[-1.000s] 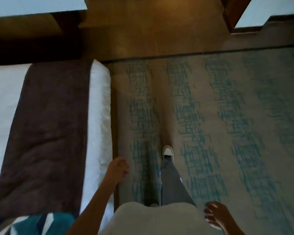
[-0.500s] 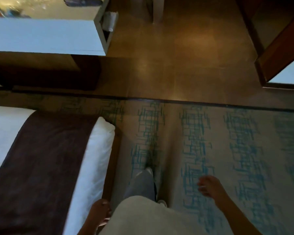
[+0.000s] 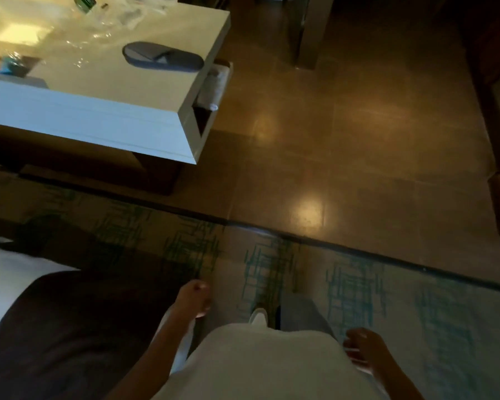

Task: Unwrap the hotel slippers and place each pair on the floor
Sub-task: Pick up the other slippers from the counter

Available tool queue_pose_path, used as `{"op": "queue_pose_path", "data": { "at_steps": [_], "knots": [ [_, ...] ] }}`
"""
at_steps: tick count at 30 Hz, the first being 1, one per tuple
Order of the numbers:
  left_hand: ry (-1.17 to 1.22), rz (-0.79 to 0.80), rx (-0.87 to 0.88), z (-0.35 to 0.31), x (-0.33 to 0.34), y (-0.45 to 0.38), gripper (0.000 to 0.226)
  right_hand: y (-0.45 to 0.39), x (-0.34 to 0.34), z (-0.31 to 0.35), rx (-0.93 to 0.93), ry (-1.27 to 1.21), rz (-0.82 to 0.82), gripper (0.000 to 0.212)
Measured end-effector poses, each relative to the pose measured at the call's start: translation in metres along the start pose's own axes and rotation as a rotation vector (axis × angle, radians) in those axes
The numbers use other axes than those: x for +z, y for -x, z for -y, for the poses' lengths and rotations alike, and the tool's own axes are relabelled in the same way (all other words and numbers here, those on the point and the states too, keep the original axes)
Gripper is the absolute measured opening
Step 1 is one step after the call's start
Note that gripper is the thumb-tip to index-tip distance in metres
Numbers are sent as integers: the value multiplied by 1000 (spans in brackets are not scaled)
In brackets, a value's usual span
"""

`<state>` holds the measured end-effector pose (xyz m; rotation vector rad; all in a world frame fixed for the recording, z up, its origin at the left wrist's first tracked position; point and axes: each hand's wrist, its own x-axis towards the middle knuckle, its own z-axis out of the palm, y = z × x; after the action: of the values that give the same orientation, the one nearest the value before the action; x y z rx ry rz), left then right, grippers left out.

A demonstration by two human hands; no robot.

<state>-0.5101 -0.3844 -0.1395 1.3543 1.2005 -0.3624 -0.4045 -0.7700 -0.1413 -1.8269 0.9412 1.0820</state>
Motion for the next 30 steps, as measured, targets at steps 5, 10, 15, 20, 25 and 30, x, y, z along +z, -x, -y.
{"op": "queue_pose_path", "data": {
  "at_steps": [5, 10, 15, 20, 25, 30],
  "knots": [
    [23, -76, 61, -129, -7, -73, 13, -45, 25, 133, 54, 53, 13, 18],
    [96, -115, -53, -215, -10, -144, 11, -113, 46, 281, -2, 200, 40, 19],
    [181, -166, -114, -296, -21, -183, 10, -136, 69, 468, -107, 367, 99, 19],
    [286, -308, -93, -369, -44, -210, 12, -116, 123, 660, -384, 442, 176, 16],
    [576, -408, -202, -400, -65, -229, 11, -96, 204, 796, -577, 458, 273, 16],
    [1006, -732, -383, -417, -100, -229, 8, -40, 301, 884, -749, 516, 434, 13]
  ]
}}
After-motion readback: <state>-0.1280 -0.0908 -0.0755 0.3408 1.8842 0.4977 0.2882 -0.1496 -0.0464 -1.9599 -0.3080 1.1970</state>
